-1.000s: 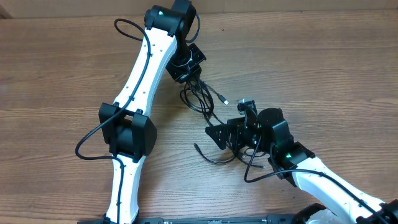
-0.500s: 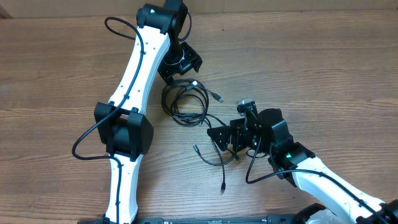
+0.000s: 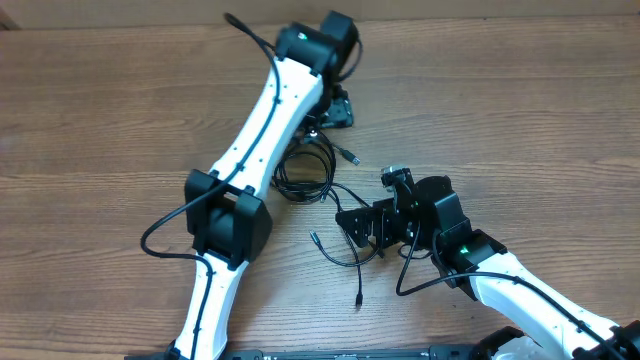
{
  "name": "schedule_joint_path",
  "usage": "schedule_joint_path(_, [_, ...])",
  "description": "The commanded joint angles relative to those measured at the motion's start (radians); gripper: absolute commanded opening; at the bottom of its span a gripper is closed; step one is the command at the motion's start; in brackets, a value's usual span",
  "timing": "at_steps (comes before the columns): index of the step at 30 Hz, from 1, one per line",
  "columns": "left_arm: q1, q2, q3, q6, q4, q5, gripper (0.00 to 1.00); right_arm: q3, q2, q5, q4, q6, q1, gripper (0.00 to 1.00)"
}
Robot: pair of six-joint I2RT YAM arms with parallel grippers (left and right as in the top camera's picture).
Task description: Untangle cables
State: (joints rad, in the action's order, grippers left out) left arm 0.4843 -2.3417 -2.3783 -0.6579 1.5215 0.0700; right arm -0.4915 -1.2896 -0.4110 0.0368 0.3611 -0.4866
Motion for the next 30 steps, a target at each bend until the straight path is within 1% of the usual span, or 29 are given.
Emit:
schedule_joint_path(1, [0.005, -0.005, 0.103, 0.059, -0.046, 0.052, 0.67, 0.001, -0.002, 0.006, -0.007, -0.014, -0.004, 1.00])
schedule_joint_path(3, [0.005, -0.005, 0.167, 0.059, -0.092, 0.042, 0.63, 0.001, -0.002, 0.006, -0.012, -0.014, -0.004, 1.00])
schedule_joint_path(5, [0.005, -0.005, 0.229, 0.061, -0.136, 0.029, 0.63, 0.001, -0.002, 0.007, -0.014, -0.014, -0.004, 1.00])
schedule_joint_path(7, [0.006, -0.005, 0.277, 0.072, -0.168, 0.008, 0.64, 0.001, -0.002, 0.007, -0.014, -0.014, -0.004, 1.00])
schedule_joint_path(11, [0.011, -0.005, 0.354, 0.177, -0.252, -0.089, 0.66, 0.001, -0.002, 0.010, -0.013, -0.014, -0.004, 1.00])
schedule_joint_path(15, [0.014, -0.005, 0.407, 0.219, -0.328, -0.089, 0.68, 0.001, -0.002, 0.010, -0.013, -0.014, -0.004, 1.00])
schedule_joint_path(19, [0.014, -0.005, 0.459, 0.228, -0.391, -0.098, 0.73, 0.001, -0.002, 0.010, -0.013, -0.014, -0.004, 1.00])
schedule_joint_path(22, [0.014, -0.005, 0.504, 0.258, -0.446, -0.150, 0.70, 0.001, -0.002, 0.010, -0.013, -0.014, -0.004, 1.00])
schedule_joint_path(24, [0.014, -0.005, 0.527, 0.262, -0.467, -0.173, 0.65, 0.001, -0.002, 0.010, -0.013, -0.014, -0.004, 1.00])
schedule_joint_path(26, [0.014, -0.005, 0.543, 0.262, -0.477, -0.171, 0.57, 0.001, -0.002, 0.010, -0.013, -0.014, -0.004, 1.00])
schedule_joint_path(27, [0.014, -0.005, 0.546, 0.262, -0.479, -0.168, 0.47, 0.001, -0.002, 0.010, -0.012, -0.014, -0.004, 1.00])
schedule_joint_path(28, [0.014, -0.005, 0.546, 0.262, -0.480, -0.164, 0.30, 0.001, -0.002, 0.010, -0.009, -0.014, -0.004, 1.00])
schedule_joint_path(29, [0.014, -0.005, 0.546, 0.267, -0.484, -0.161, 0.07, 0.001, -0.002, 0.010, -0.008, -0.014, -0.004, 1.00])
schedule_joint_path(30, [0.014, -0.005, 0.545, 0.276, -0.489, -0.161, 0.04, 0.001, -0.002, 0.010, -0.006, -0.014, -0.004, 1.00])
